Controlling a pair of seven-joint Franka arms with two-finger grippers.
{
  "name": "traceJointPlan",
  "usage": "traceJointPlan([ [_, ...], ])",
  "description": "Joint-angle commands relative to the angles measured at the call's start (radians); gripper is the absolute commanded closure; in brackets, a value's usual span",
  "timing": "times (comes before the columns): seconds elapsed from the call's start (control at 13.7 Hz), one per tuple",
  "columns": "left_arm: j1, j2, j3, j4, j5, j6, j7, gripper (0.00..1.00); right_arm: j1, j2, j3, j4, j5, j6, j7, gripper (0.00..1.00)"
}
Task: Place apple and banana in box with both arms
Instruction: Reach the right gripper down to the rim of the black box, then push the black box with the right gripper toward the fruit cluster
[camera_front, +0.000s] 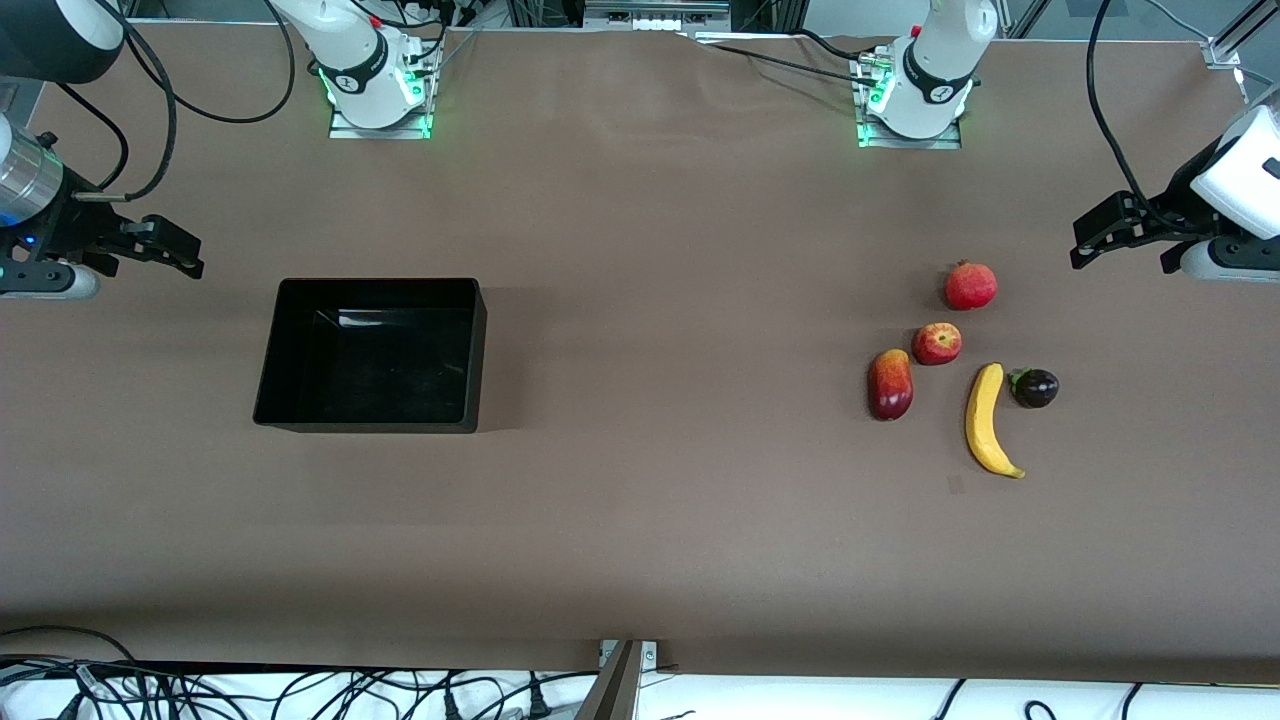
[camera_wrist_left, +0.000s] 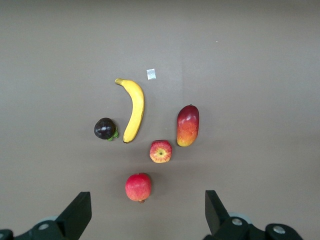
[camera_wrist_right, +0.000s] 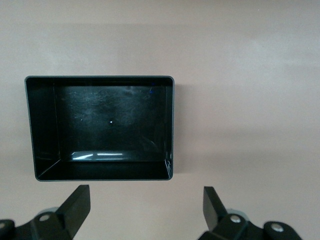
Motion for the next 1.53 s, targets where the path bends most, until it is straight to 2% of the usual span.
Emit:
traceJointPlan([
  [0.0,0.004,-0.015,-0.003,-0.007,-0.01,-0.009,-0.001,0.0,-0.031,0.087,-0.034,0.017,-0.016,-0.067,-0.014,0.0],
  [0.15,0.004,-0.015,-0.003,-0.007,-0.01,-0.008,-0.001,0.0,-0.036,0.159,-0.069,-0.002,-0.018,-0.061,-0.012,0.0],
  [0.22,0.004,-0.015,-0.003,-0.005,-0.01,-0.009,-0.001,0.0,-0.036,0.179,-0.074,-0.028,-0.017,-0.011,-0.01,0.0],
  [0.73,0.005,-0.015,-0.002,-0.004,-0.01,-0.009,-0.001,0.0,-0.038,0.208,-0.073,-0.472,0.012,0.638,0.003,0.0],
  [0.8,0.006,-0.015,-0.002,-0.002,-0.01,-0.009,-0.001,0.0,-0.038,0.216,-0.074,-0.544,0.02,0.766,0.003,0.06],
  [0.88,0.006,-0.017,-0.002,-0.002,-0.01,-0.009,-0.001,0.0,-0.038,0.228,-0.074,-0.587,0.02,0.851,0.003,0.39],
  [0.95,0.006,-0.017,-0.002,-0.002,-0.01,-0.011,-0.001,0.0,-0.038,0.243,-0.074,-0.591,0.02,0.861,0.005,0.69],
  [1.02,0.006,-0.017,-0.002,-0.002,-0.01,-0.012,-0.001,0.0,-0.038,0.248,-0.074,-0.591,0.023,0.864,0.008,0.95],
  [1.09,0.006,-0.017,-0.002,-0.002,-0.01,-0.012,-0.001,0.0,-0.038,0.248,-0.073,-0.588,0.026,0.866,0.011,1.0],
  [1.46,0.004,-0.017,-0.002,0.001,-0.01,-0.012,-0.001,0.0,-0.036,0.257,-0.065,-0.58,0.037,0.864,0.02,1.0],
])
